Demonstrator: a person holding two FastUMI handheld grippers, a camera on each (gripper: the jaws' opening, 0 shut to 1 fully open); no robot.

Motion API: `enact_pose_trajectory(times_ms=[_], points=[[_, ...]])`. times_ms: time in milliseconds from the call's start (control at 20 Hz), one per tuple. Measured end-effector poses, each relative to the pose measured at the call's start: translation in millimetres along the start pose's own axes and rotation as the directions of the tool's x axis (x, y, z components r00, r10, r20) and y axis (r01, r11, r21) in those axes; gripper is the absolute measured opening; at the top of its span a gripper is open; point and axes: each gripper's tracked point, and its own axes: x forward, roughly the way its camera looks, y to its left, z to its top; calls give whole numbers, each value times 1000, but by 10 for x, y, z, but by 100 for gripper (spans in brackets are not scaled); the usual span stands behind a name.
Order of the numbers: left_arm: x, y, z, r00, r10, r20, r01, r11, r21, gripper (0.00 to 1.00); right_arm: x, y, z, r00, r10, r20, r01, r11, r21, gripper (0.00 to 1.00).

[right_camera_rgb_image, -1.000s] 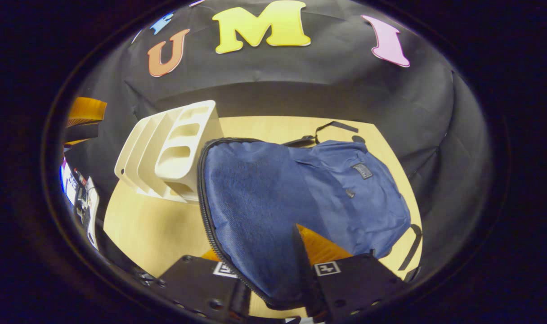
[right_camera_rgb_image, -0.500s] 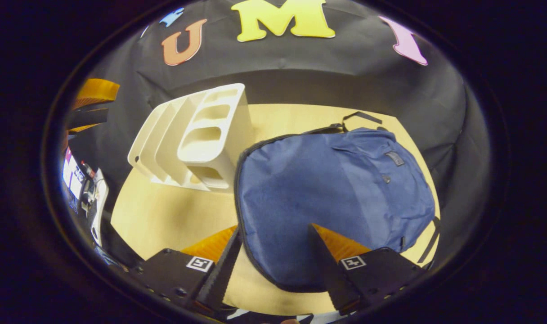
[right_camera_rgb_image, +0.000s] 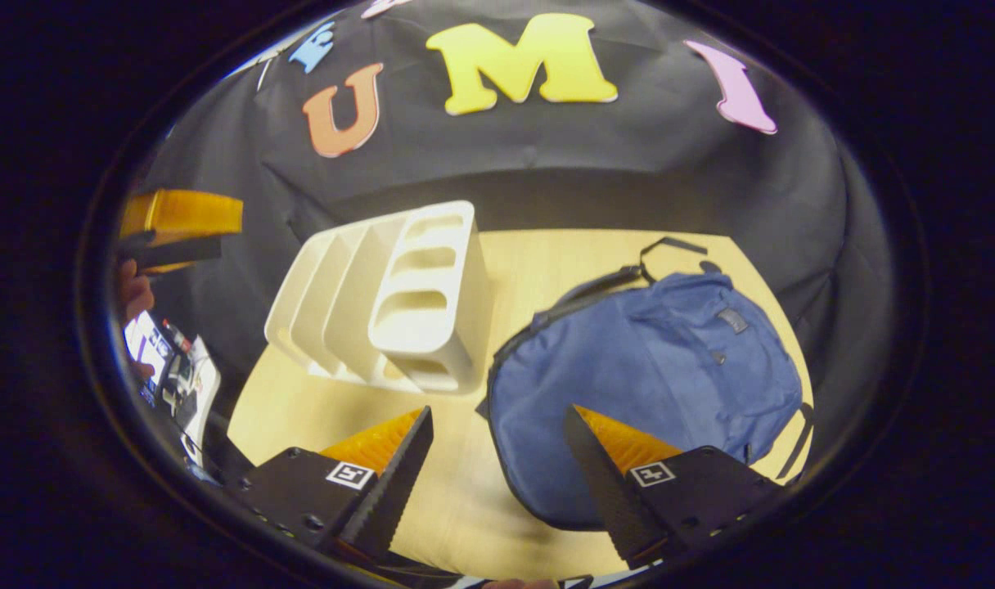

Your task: Open the schoolbag, grab two books from the bookshelf and put them into the schoolbag.

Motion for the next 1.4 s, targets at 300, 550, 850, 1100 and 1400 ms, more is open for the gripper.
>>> enact_pose_trajectory(times_ms=[300, 550, 850, 1100, 1400], points=[[-199, -18, 666, 977, -1, 214, -1, 1000, 9, 95, -748, 51, 1314, 913, -60, 404, 84, 995, -43, 97], [-485, -90, 1085, 942, -3, 336, -7, 1000, 29, 98, -1317, 124, 1961, 784, -78, 616, 160, 984, -78, 96], [-815, -223, 1274, 897, 12, 442, -53, 995, 80, 98, -1722, 181, 2148, 684, -114, 721, 235, 970, -70, 94], [-905, -227, 1207, 894, 32, 447, -115, 980, 160, 98, -1689, 186, 2142, 692, -90, 716, 212, 974, -83, 94], [-837, -246, 1055, 929, 52, 367, -135, 970, 204, 100, -1616, 153, 2107, 710, -85, 699, 192, 978, -76, 94]])
